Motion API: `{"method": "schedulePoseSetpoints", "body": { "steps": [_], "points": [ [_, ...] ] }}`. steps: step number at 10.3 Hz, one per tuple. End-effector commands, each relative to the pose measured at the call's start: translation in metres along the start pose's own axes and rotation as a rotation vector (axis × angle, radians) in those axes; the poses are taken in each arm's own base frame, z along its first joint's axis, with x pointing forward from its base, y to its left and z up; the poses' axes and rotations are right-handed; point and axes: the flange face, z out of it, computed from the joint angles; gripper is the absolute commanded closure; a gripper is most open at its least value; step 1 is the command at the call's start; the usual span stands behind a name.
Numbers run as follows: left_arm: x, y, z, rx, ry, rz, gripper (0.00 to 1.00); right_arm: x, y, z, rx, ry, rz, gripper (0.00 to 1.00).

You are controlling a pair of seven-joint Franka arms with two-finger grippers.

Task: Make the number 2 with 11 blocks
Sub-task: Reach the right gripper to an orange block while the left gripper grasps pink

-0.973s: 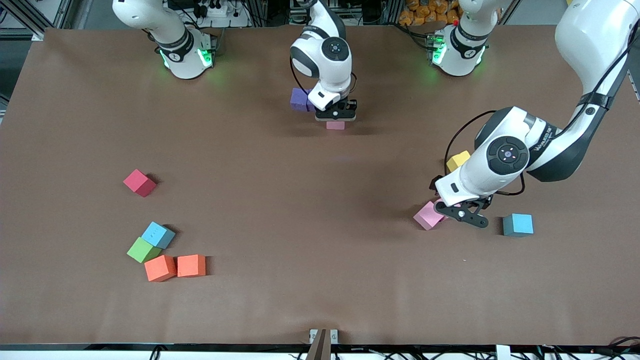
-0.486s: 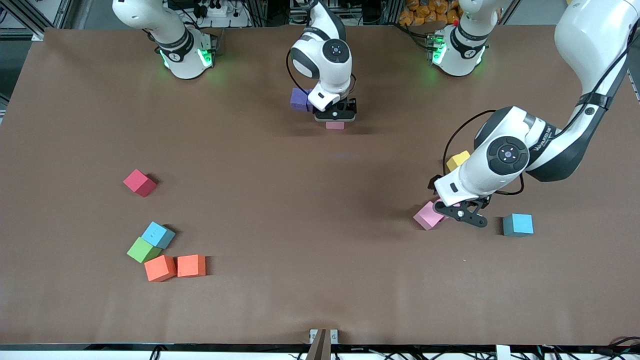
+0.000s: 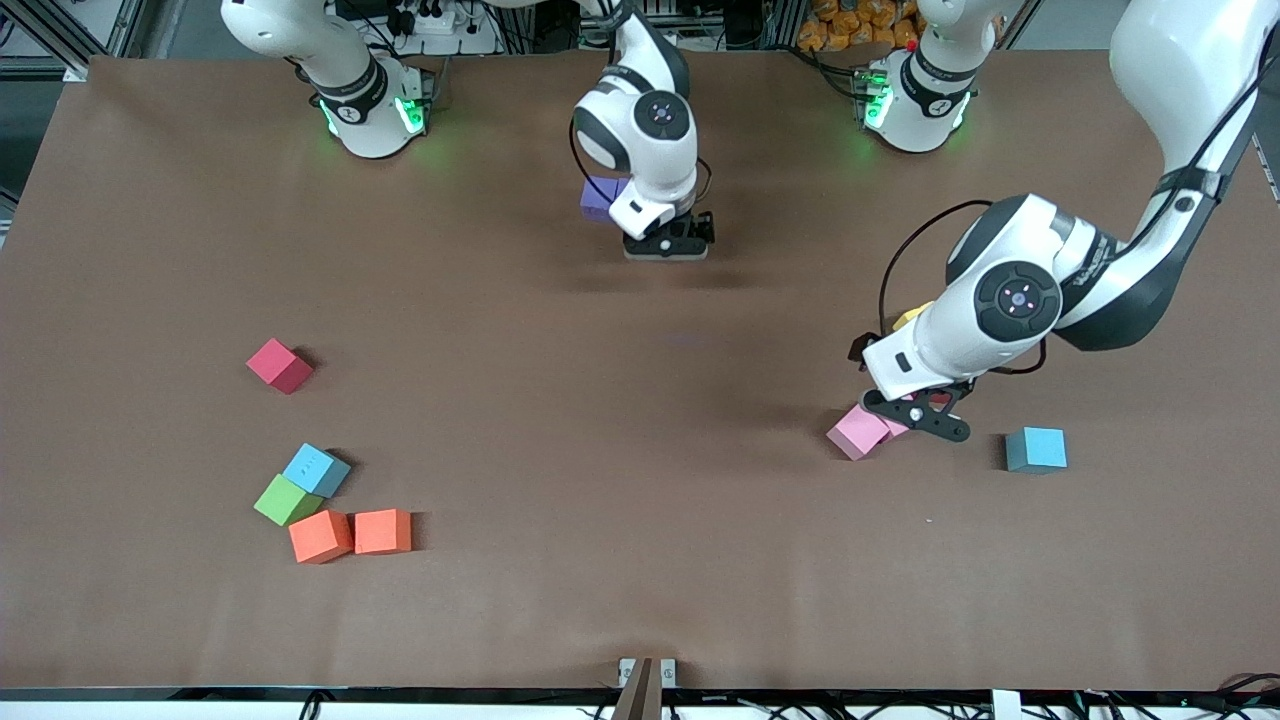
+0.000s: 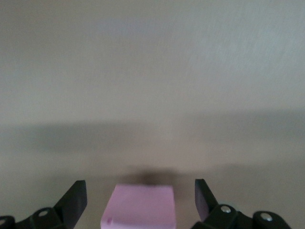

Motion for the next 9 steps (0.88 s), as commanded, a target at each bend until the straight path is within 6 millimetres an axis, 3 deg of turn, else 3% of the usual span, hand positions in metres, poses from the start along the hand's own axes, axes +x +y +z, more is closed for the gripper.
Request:
{"method": "schedulePoseSetpoints", "body": {
  "steps": [1,2,5,6,8,9],
  "points": [
    [-0.008,-0.011,-0.015,0.009,-0.006,0.01,0.0,0.045,0.028,-0.029,0.026,0.0,-0.042,0.0],
    [-0.008,-0.017,-0.009,-0.001,-0.013,0.005,0.0,0.074,0.05,-0.037,0.027,-0.001,-0.055,0.0],
    [-0.005,-0.007,-0.005,0.007,0.004,0.033,0.0,0.169,0.136,-0.049,0.032,0.023,-0.202,0.0],
    [-0.005,-0.004,0.007,0.0,-0.001,0.045,0.0,0.196,0.168,-0.053,0.034,0.033,-0.227,0.0],
    [-0.006,-0.003,0.012,0.004,0.0,0.1,0.0,0.238,0.227,-0.058,0.03,0.049,-0.225,0.0],
    [-0.006,-0.006,0.012,0.002,0.0,0.129,0.0,0.25,0.246,-0.062,0.026,0.057,-0.199,0.0]
  ]
}}
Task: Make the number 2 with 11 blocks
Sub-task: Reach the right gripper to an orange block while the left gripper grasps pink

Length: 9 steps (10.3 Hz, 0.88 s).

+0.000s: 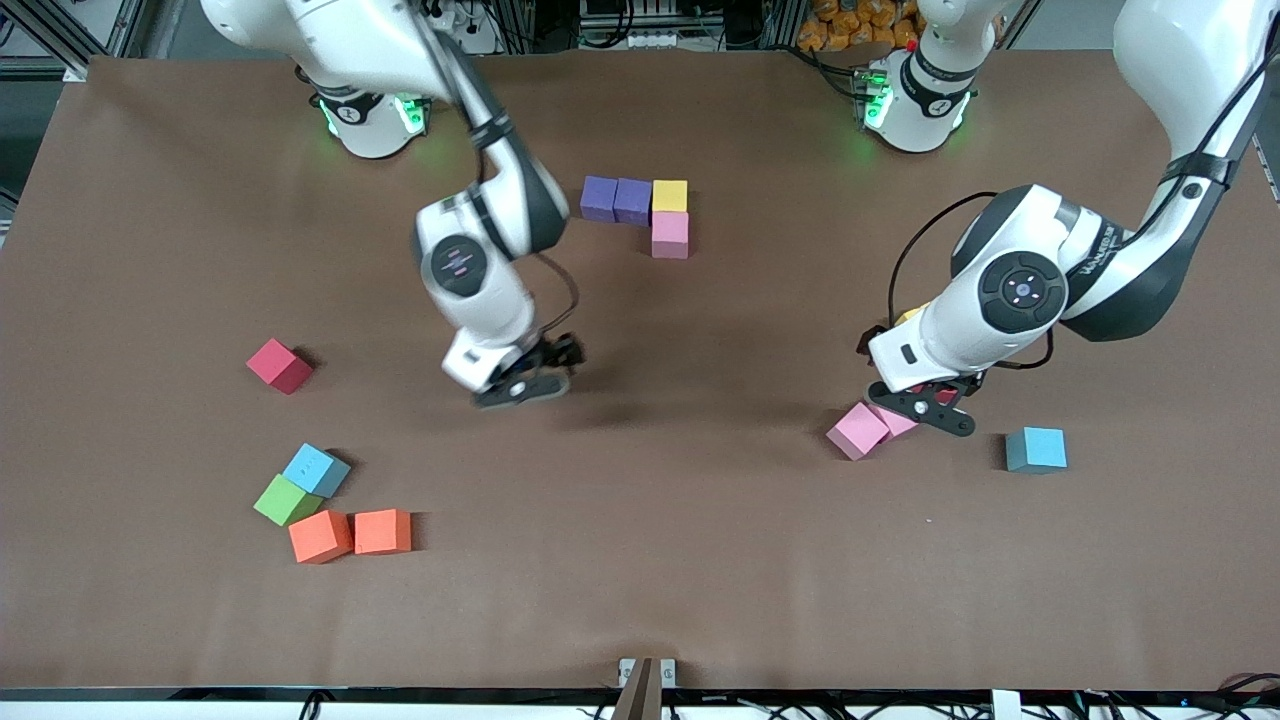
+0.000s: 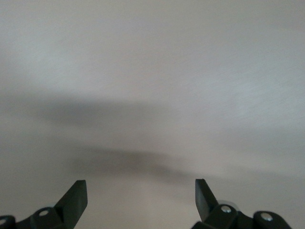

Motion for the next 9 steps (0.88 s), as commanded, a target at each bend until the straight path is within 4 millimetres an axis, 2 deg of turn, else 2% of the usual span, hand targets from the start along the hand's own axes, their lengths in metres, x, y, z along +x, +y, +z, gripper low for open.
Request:
{"method": "schedulePoseSetpoints", "body": {
  "steps": [1,3,5,6,7,8,9],
  "points": [
    [0.0,-0.006,0.0,0.003,0.016,0.081,0.0,0.016,0.036,-0.018,0.0,0.019,0.031,0.0],
    [0.0,-0.007,-0.001,0.005,0.019,0.114,0.0,0.035,0.068,-0.025,-0.125,0.08,-0.033,0.0],
    [0.003,-0.005,-0.004,0.007,0.033,0.157,0.0,0.057,0.123,-0.03,-0.168,0.175,-0.021,0.0],
    [0.003,-0.005,-0.004,0.004,0.041,0.179,0.0,0.064,0.139,-0.026,-0.175,0.193,-0.054,0.0],
    [0.004,-0.004,-0.004,0.004,0.04,0.183,0.0,0.069,0.158,-0.017,-0.186,0.207,-0.053,0.0],
    [0.006,0.0,-0.001,0.0,0.044,0.194,0.0,0.075,0.167,-0.001,-0.192,0.238,-0.064,0.0],
    [0.009,-0.001,0.002,0.023,0.064,0.219,0.0,0.081,0.184,0.014,-0.202,0.269,-0.086,0.0]
  ]
}}
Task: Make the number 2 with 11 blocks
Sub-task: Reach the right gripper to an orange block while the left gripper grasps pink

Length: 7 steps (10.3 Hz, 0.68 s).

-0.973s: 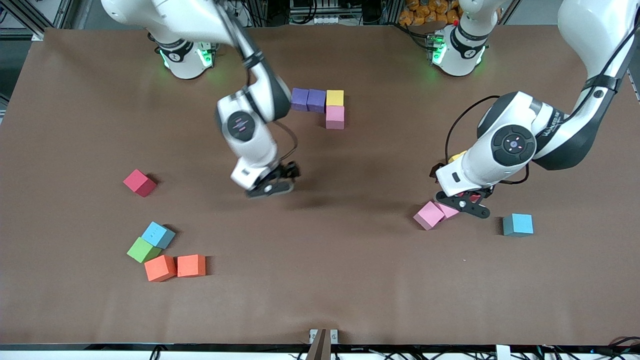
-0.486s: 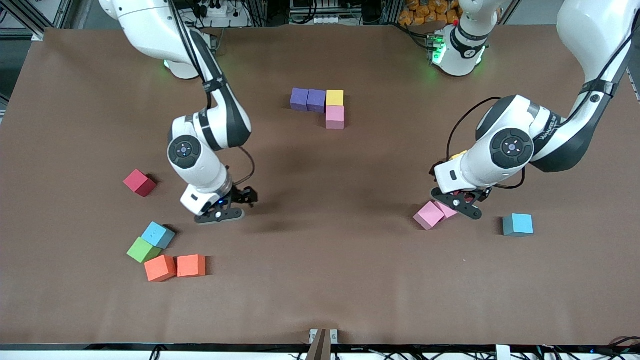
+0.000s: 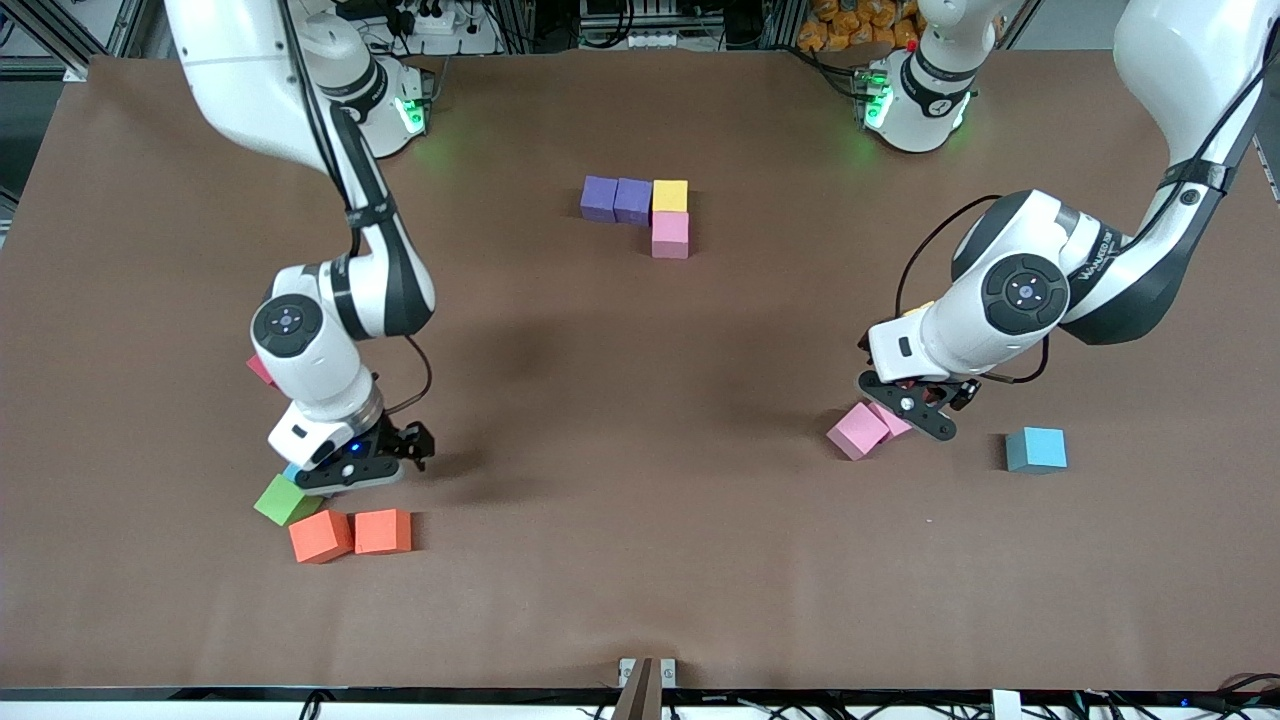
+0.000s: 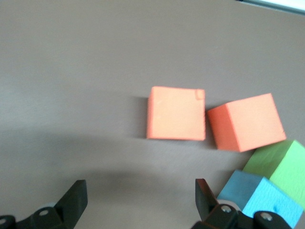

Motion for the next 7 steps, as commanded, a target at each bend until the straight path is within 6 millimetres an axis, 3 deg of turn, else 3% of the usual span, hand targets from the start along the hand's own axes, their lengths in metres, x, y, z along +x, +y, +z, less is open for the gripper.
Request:
{"method": "schedulePoseSetpoints", "body": {
  "steps": [1,5,7],
  "points": [
    [0.006,0.001,0.011,0.052,0.015,0.068,0.0,0.014,0.01,0.039,0.013,0.05,-0.039,0.0],
    [0.006,-0.004,0.046,0.042,-0.02,0.193,0.0,0.029,0.011,0.063,0.034,0.086,-0.073,0.0],
    [0.001,-0.007,0.052,0.037,-0.034,0.272,0.0,0.032,0.018,0.076,0.02,0.127,-0.103,0.0]
  ]
}}
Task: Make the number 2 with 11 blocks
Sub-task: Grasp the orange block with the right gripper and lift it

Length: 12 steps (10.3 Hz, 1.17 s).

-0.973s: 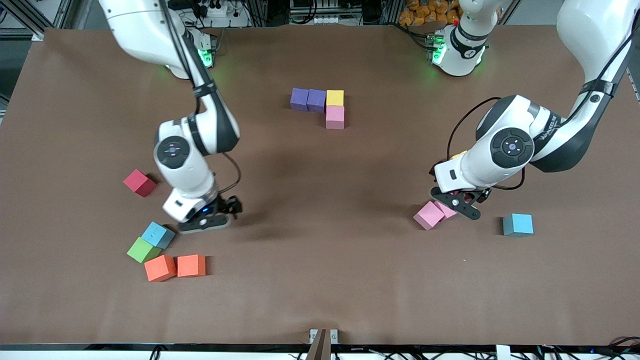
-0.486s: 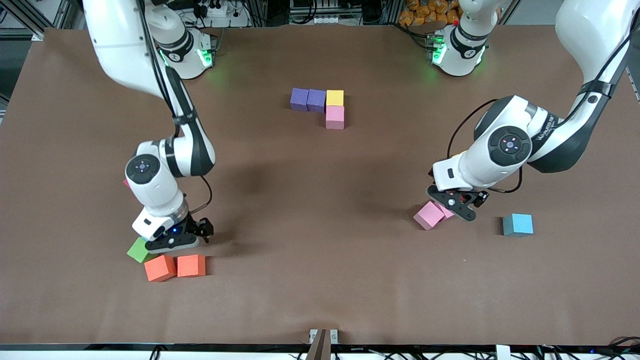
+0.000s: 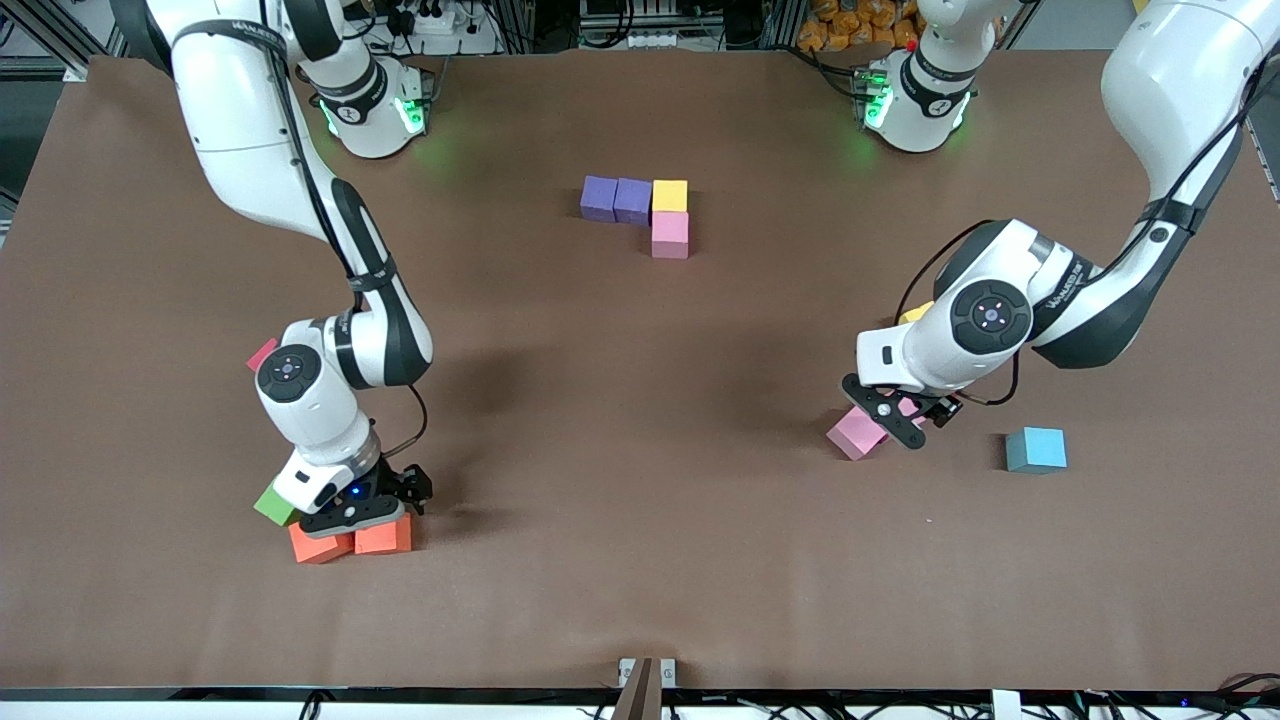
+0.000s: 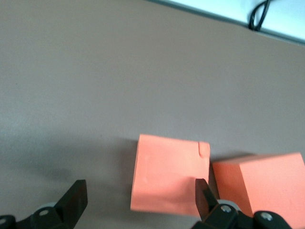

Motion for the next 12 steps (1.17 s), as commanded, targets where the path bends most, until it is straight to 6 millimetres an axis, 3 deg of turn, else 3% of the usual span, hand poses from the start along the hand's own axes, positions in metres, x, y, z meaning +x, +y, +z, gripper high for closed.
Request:
{"method": "schedulePoseSetpoints", "body": {
  "steps": [1,3,6,8,10,12],
  "points": [
    [-0.002,-0.004,0.012,0.016,-0.001,0.108,0.0,0.009,0.012,0.016,-0.007,0.035,-0.045,0.0],
    [-0.006,-0.021,0.031,0.023,0.02,0.157,0.0,0.016,0.028,0.016,-0.018,0.051,-0.064,0.0],
    [-0.013,-0.034,0.051,-0.004,0.049,0.112,0.0,0.022,0.026,0.01,-0.012,0.061,-0.058,0.0],
    [-0.009,-0.032,0.059,-0.001,0.052,0.119,0.0,0.02,0.03,0.013,0.006,0.06,-0.009,0.0],
    [-0.007,-0.03,0.07,0.01,0.025,0.116,0.0,0.009,0.03,0.032,0.007,0.052,-0.002,0.0],
    [-0.006,-0.029,0.074,0.013,0.016,0.117,0.0,0.01,0.025,0.038,0.025,0.057,0.023,0.0]
  ]
}}
